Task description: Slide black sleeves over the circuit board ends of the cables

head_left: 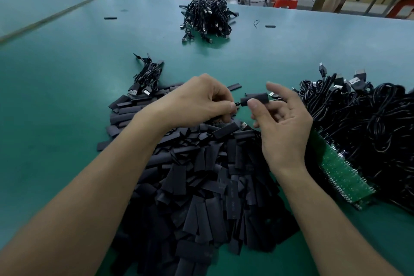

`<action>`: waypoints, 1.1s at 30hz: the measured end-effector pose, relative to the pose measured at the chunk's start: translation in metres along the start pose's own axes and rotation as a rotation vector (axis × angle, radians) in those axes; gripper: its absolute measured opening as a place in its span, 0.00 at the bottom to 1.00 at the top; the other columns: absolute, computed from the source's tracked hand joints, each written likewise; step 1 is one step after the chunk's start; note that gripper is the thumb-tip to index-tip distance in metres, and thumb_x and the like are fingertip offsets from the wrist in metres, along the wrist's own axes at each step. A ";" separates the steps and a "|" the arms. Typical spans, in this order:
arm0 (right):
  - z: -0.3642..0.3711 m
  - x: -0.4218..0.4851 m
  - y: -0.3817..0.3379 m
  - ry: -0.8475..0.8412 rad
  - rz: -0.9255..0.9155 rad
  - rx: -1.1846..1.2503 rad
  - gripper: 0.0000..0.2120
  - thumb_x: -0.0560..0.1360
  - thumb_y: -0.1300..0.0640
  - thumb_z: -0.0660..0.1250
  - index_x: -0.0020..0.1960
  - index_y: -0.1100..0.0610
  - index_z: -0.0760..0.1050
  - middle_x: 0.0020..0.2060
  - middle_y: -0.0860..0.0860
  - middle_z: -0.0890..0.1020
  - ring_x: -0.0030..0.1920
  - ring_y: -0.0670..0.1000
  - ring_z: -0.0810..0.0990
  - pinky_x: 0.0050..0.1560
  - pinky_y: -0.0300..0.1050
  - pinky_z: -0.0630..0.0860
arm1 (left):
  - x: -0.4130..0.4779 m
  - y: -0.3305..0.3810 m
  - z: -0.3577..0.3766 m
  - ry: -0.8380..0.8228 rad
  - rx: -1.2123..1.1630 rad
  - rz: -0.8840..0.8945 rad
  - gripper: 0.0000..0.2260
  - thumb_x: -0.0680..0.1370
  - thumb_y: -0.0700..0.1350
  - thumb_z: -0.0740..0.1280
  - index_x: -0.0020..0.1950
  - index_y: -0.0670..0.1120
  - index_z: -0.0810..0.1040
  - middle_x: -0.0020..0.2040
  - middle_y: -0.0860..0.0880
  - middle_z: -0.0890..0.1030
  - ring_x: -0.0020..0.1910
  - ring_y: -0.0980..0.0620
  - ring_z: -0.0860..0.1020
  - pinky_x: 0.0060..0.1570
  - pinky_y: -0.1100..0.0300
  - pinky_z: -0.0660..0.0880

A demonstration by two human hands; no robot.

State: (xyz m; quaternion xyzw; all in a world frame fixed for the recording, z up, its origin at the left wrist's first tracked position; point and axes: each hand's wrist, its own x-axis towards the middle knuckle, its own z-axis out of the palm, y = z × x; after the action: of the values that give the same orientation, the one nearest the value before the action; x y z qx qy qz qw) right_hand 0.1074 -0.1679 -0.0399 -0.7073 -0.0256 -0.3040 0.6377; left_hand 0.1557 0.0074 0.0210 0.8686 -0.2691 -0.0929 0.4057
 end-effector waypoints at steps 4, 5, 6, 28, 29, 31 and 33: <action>0.002 0.000 0.001 0.053 -0.002 0.043 0.14 0.76 0.57 0.73 0.57 0.41 0.79 0.41 0.48 0.84 0.40 0.46 0.84 0.41 0.38 0.79 | 0.001 0.000 0.003 0.026 -0.020 0.018 0.08 0.80 0.44 0.68 0.44 0.45 0.85 0.36 0.53 0.86 0.30 0.61 0.77 0.31 0.66 0.71; 0.003 0.000 0.001 0.045 -0.001 0.054 0.15 0.76 0.57 0.73 0.58 0.41 0.78 0.41 0.47 0.85 0.39 0.45 0.84 0.41 0.37 0.79 | 0.001 0.000 0.004 0.031 -0.019 0.022 0.08 0.80 0.44 0.68 0.44 0.45 0.85 0.36 0.53 0.86 0.30 0.61 0.78 0.31 0.67 0.71; 0.003 0.000 0.002 0.036 0.003 0.068 0.16 0.76 0.58 0.72 0.59 0.41 0.78 0.41 0.46 0.85 0.39 0.45 0.84 0.41 0.37 0.79 | 0.001 0.000 0.006 0.039 -0.019 0.027 0.08 0.80 0.44 0.69 0.44 0.45 0.85 0.37 0.53 0.86 0.31 0.59 0.79 0.32 0.65 0.72; 0.001 0.001 -0.001 0.061 0.054 0.073 0.07 0.81 0.60 0.64 0.51 0.49 0.70 0.36 0.44 0.83 0.35 0.45 0.81 0.36 0.42 0.78 | 0.000 -0.004 0.001 -0.052 0.094 -0.067 0.13 0.70 0.43 0.79 0.52 0.47 0.83 0.45 0.52 0.86 0.46 0.54 0.84 0.54 0.53 0.80; 0.001 0.000 -0.002 0.054 0.044 0.033 0.07 0.81 0.59 0.64 0.52 0.48 0.70 0.37 0.44 0.83 0.35 0.45 0.81 0.36 0.43 0.79 | 0.000 -0.005 0.000 -0.001 0.095 -0.064 0.11 0.71 0.40 0.78 0.52 0.46 0.84 0.45 0.51 0.86 0.45 0.54 0.84 0.54 0.52 0.80; 0.001 -0.002 -0.002 0.037 0.006 -0.076 0.08 0.82 0.57 0.63 0.59 0.47 0.72 0.38 0.44 0.84 0.35 0.45 0.82 0.34 0.42 0.79 | 0.002 -0.008 -0.003 0.131 0.110 -0.062 0.10 0.72 0.38 0.78 0.52 0.45 0.85 0.44 0.50 0.86 0.45 0.54 0.85 0.55 0.52 0.81; 0.002 -0.003 0.000 0.012 -0.011 -0.231 0.19 0.83 0.55 0.61 0.73 0.51 0.67 0.36 0.44 0.84 0.33 0.44 0.82 0.33 0.38 0.78 | 0.004 -0.012 -0.007 0.320 0.141 -0.067 0.12 0.73 0.41 0.77 0.56 0.46 0.84 0.44 0.54 0.85 0.44 0.57 0.83 0.53 0.58 0.80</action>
State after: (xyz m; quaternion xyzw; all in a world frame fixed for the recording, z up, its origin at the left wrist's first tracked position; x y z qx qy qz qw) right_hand 0.1051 -0.1652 -0.0412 -0.7741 0.0095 -0.3125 0.5505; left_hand 0.1665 0.0158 0.0167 0.9070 -0.1781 0.0522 0.3780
